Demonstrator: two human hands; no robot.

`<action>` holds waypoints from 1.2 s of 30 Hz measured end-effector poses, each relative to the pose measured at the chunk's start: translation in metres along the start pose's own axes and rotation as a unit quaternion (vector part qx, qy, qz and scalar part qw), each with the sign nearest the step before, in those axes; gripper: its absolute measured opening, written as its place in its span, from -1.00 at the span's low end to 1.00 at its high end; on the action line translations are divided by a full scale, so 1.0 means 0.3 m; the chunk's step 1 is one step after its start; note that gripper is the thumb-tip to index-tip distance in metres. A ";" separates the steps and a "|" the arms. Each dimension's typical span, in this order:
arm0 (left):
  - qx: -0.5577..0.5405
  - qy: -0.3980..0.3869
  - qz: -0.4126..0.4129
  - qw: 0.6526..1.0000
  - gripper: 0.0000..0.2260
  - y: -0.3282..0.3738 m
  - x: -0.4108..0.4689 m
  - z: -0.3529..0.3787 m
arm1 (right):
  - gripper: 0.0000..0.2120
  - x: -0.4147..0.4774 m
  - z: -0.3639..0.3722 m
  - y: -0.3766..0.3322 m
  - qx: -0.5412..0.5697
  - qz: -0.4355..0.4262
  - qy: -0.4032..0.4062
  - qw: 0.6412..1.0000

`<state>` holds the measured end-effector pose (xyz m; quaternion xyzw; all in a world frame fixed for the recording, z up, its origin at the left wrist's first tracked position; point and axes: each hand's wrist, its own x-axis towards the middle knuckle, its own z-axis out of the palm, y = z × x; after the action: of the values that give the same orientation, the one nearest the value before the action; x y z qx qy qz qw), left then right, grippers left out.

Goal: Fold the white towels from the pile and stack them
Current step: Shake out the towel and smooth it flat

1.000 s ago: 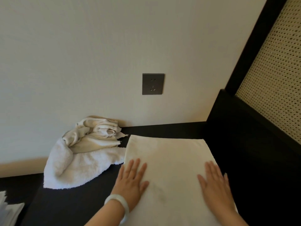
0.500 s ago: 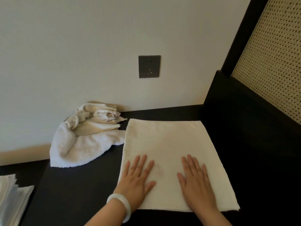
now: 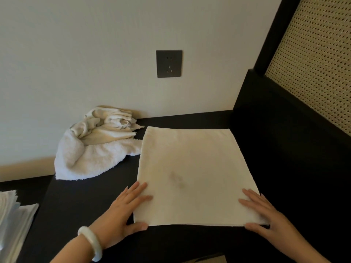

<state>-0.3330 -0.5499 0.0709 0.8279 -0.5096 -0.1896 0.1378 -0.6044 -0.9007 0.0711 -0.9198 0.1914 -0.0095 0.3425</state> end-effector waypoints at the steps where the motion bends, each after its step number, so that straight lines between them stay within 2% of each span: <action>1: -0.026 0.005 0.005 1.000 -0.44 0.003 -0.009 -0.006 | -0.43 -0.009 -0.001 0.009 0.012 -0.001 0.009 1.000; 5: -0.053 0.059 -0.001 0.997 -0.83 0.015 -0.016 -0.019 | -0.65 -0.003 0.012 -0.005 0.061 0.029 0.074 0.995; 8: -0.013 0.086 0.000 0.996 -0.91 0.031 -0.004 -0.028 | -0.73 0.027 0.010 -0.028 0.006 0.045 0.108 0.993; 10: 0.000 0.079 0.000 0.997 -0.92 0.040 0.003 -0.041 | -0.78 0.048 -0.008 -0.050 -0.019 0.045 0.089 0.995; 12: -0.010 0.039 -0.027 0.999 -0.93 0.050 0.002 -0.072 | -0.82 0.063 -0.051 -0.074 0.010 0.060 0.024 0.998; 14: -0.038 -0.039 -0.065 0.996 -0.97 0.058 -0.004 -0.127 | -0.89 0.084 -0.131 -0.103 0.033 0.092 -0.094 0.991; 16: -0.084 -0.124 -0.086 0.985 -0.97 0.062 -0.010 -0.189 | -0.98 0.112 -0.217 -0.145 0.011 0.110 -0.233 0.966; 17: -0.110 -0.158 -0.088 0.977 -0.95 0.063 -0.012 -0.220 | -0.94 0.127 -0.253 -0.164 0.016 0.118 -0.285 0.951; 19: -0.164 -0.207 -0.088 0.960 -0.93 0.056 -0.006 -0.278 | -0.89 0.163 -0.308 -0.193 0.060 0.133 -0.330 0.932; 21: -0.217 -0.207 -0.098 0.949 -0.93 0.040 0.018 -0.320 | -0.82 0.218 -0.327 -0.210 0.117 0.145 -0.294 0.938; 23: -0.310 -0.129 -0.143 0.931 -0.88 0.019 0.064 -0.337 | -0.81 0.287 -0.301 -0.196 0.165 0.171 -0.182 0.954; 25: -0.410 -0.033 -0.199 0.890 -0.82 -0.002 0.116 -0.318 | -0.83 0.351 -0.242 -0.159 0.150 0.200 -0.061 0.966; 26: -0.434 -0.005 -0.223 0.873 -0.78 -0.007 0.139 -0.300 | -0.83 0.371 -0.209 -0.141 0.129 0.216 -0.027 0.968; 27: -0.424 0.007 -0.243 0.873 -0.73 -0.011 0.163 -0.278 | -0.81 0.384 -0.178 -0.127 0.113 0.229 -0.010 0.967; 29: -0.325 0.011 -0.268 0.907 -0.67 -0.018 0.201 -0.229 | -0.78 0.394 -0.132 -0.105 0.105 0.247 0.018 0.963; 31: -0.251 0.048 -0.284 0.924 -0.65 -0.022 0.229 -0.185 | -0.82 0.397 -0.106 -0.100 0.117 0.252 0.062 0.959; 34: -0.231 0.099 -0.280 0.927 -0.85 -0.031 0.252 -0.156 | -0.96 0.389 -0.081 -0.109 0.130 0.241 0.128 0.953; 36: -0.249 0.131 -0.274 0.919 -0.89 -0.039 0.259 -0.159 | -0.92 0.387 -0.085 -0.117 0.149 0.230 0.152 0.950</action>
<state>-0.2704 -0.6127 0.0950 0.8915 -0.1760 -0.2303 0.3480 -0.4886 -0.9340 0.0996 -0.7767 0.4442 -0.0986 0.4354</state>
